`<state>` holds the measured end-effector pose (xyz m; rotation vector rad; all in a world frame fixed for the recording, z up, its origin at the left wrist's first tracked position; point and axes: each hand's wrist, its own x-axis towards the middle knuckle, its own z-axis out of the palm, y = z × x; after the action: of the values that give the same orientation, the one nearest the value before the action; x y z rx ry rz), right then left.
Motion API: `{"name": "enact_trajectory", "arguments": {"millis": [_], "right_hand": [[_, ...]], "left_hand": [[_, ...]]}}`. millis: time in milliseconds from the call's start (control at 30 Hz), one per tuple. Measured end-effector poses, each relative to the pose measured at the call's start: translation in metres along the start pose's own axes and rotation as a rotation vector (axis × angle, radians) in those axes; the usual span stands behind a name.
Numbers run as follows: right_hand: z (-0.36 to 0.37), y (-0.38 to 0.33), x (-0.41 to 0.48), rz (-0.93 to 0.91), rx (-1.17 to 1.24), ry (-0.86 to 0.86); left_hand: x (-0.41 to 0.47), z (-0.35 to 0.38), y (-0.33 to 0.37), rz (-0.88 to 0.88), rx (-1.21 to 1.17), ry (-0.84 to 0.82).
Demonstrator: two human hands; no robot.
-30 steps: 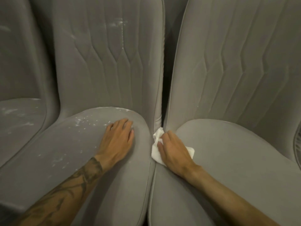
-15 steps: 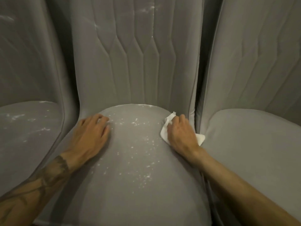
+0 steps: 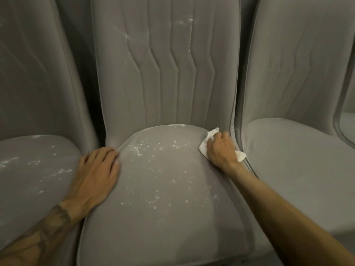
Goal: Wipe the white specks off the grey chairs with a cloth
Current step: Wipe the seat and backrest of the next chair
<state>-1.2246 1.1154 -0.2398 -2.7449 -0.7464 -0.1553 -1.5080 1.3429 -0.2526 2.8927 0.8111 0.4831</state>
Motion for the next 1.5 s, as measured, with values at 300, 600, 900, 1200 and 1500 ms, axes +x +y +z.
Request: {"name": "enact_trajectory", "arguments": {"millis": [300,600,900,1200,1500], "right_hand": [[0.008,-0.016,0.006,-0.006,0.036,-0.032],[0.028,-0.041,0.019,-0.307,0.072,-0.054],[0.037,-0.072,0.019,-0.304,0.021,-0.024],[0.024,-0.042,0.034,-0.079,-0.028,-0.002],[0.027,-0.06,0.03,-0.297,0.084,-0.111]], "left_hand": [[0.002,0.007,-0.003,0.01,-0.035,0.03],[0.0,0.008,0.0,-0.002,-0.005,0.017],[0.002,0.014,-0.002,0.014,0.016,0.032],[0.002,0.019,-0.006,0.022,0.076,0.071],[0.002,0.023,-0.005,-0.026,0.058,0.075]]}}
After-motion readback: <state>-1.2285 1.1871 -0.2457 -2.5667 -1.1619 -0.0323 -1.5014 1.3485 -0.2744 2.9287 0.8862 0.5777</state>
